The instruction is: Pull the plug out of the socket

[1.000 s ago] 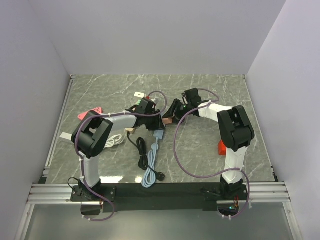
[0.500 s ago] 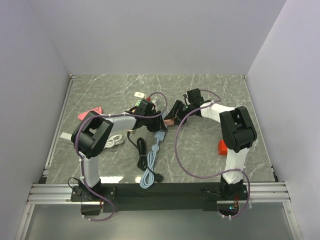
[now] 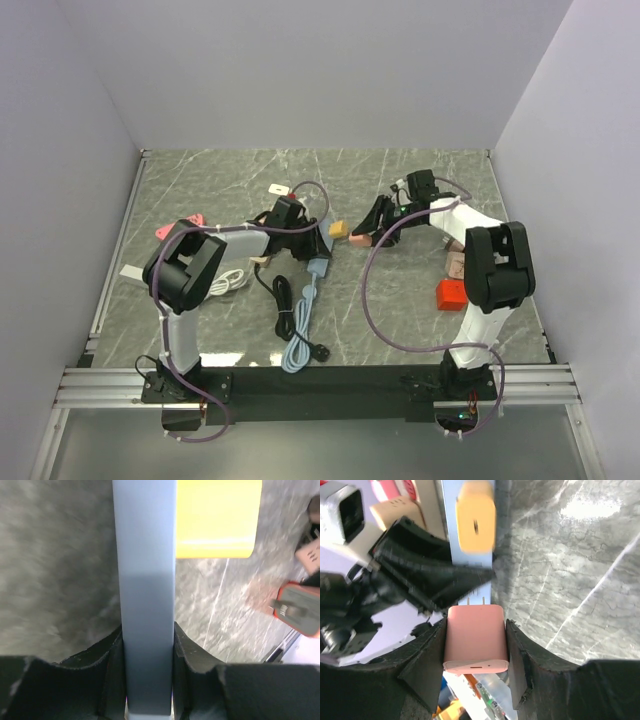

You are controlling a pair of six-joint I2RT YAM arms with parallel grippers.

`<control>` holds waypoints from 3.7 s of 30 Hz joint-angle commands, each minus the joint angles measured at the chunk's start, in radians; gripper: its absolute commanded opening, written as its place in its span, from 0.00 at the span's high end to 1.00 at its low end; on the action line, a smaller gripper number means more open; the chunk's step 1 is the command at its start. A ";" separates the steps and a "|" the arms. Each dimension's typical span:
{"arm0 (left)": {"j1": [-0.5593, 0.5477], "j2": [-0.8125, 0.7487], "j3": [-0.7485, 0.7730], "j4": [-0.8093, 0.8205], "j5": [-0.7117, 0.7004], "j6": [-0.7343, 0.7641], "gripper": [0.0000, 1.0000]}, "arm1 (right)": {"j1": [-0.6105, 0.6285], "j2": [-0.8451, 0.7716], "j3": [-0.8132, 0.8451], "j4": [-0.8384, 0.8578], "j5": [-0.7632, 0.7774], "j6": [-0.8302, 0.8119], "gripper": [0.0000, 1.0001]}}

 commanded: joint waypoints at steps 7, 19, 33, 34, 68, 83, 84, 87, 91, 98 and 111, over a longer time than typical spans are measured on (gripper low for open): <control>0.018 0.009 0.015 -0.083 -0.105 0.015 1.00 | -0.001 -0.167 -0.070 0.096 0.151 0.144 1.00; 0.018 -0.059 -0.016 -0.062 -0.044 0.021 1.00 | -0.230 -0.044 0.148 -0.326 0.836 0.102 1.00; -0.001 -0.067 -0.022 -0.065 -0.011 0.042 1.00 | -0.293 -0.172 0.102 -0.355 0.961 0.083 0.26; -0.002 -0.067 -0.019 -0.068 -0.013 0.044 1.00 | -0.292 -0.198 0.102 -0.341 0.937 0.078 0.24; -0.054 -0.100 0.034 -0.085 -0.011 -0.004 1.00 | 0.156 0.204 0.173 0.183 0.200 0.112 0.50; -0.056 -0.048 0.064 -0.060 -0.020 -0.011 0.82 | 0.164 0.218 0.097 0.256 0.123 0.109 1.00; -0.056 -0.044 0.071 -0.062 -0.027 -0.010 0.66 | 0.164 0.210 0.093 0.256 0.120 0.106 1.00; -0.057 -0.027 0.087 -0.059 -0.048 -0.010 0.49 | 0.163 0.198 0.073 0.265 0.103 0.104 1.00; -0.057 0.012 0.110 -0.054 -0.059 -0.014 0.44 | 0.164 0.186 0.050 0.286 0.084 0.115 1.00; -0.056 0.041 0.099 -0.063 -0.088 -0.008 0.90 | 0.164 0.169 0.036 0.309 0.058 0.125 1.00; -0.054 0.027 0.036 -0.025 -0.054 -0.014 0.99 | 0.173 0.207 0.071 0.280 0.071 0.113 0.73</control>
